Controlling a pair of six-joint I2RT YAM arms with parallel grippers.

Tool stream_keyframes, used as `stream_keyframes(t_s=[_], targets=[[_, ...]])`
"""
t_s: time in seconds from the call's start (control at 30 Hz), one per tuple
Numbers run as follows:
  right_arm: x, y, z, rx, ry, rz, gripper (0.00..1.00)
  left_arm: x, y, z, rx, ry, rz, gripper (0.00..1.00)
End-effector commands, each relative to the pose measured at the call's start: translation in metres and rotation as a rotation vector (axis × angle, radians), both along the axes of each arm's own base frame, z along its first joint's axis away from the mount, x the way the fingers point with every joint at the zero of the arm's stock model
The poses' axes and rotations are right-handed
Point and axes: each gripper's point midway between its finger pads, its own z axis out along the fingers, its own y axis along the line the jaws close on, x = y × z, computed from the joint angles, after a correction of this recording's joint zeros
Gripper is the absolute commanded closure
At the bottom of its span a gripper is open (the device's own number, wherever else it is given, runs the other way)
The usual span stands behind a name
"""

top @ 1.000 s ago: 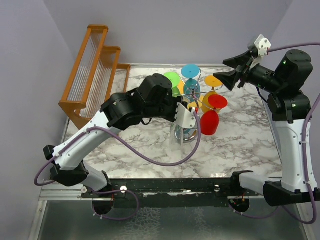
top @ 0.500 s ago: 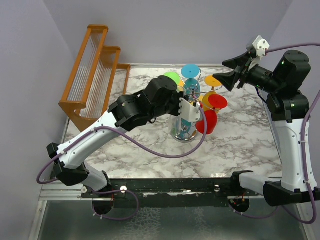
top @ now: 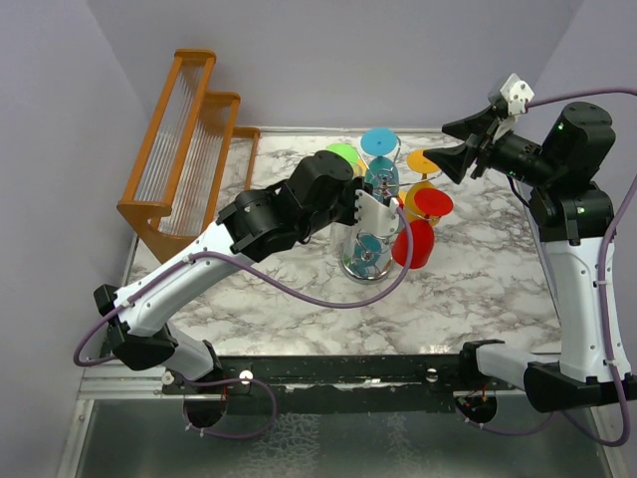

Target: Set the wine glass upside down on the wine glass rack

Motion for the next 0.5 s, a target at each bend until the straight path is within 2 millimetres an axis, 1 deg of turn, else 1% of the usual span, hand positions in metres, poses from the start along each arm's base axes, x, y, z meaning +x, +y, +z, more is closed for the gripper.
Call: stream_keyframes(t_s=[0.0,0.23,0.37,0.47], targets=[[-0.002,-0.008,0.005,-0.017,-0.036,-0.045,0.41,0.000,0.018,0.025,-0.045,-0.051,0.048,1.00],[-0.002,-0.009,0.004,-0.020,-0.036,-0.047,0.41,-0.002,0.031,0.027,-0.040,-0.034,0.056,1.00],[-0.002,-0.010,0.004,-0.020,-0.036,-0.049,0.40,-0.010,0.035,0.027,-0.038,-0.015,0.025,1.00],[-0.002,-0.010,0.003,-0.020,-0.036,-0.047,0.40,-0.016,0.034,0.029,-0.049,0.001,-0.006,1.00]])
